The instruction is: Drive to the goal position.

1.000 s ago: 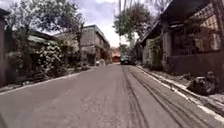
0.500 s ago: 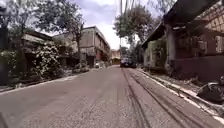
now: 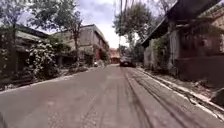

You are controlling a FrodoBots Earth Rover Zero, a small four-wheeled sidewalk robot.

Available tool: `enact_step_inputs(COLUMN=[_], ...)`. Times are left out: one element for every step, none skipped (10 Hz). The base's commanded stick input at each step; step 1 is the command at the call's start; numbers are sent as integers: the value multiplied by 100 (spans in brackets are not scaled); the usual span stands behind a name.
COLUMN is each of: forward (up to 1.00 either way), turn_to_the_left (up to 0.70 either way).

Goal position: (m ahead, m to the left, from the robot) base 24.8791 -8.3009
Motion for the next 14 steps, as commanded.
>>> enact_step_inputs(forward=[70,70,70,70,70,70,70,70,70,70,70,70,70,70], turn_to_the_left=[0,0,0,0,0,0,0,0,0,0,0,0,0,0])
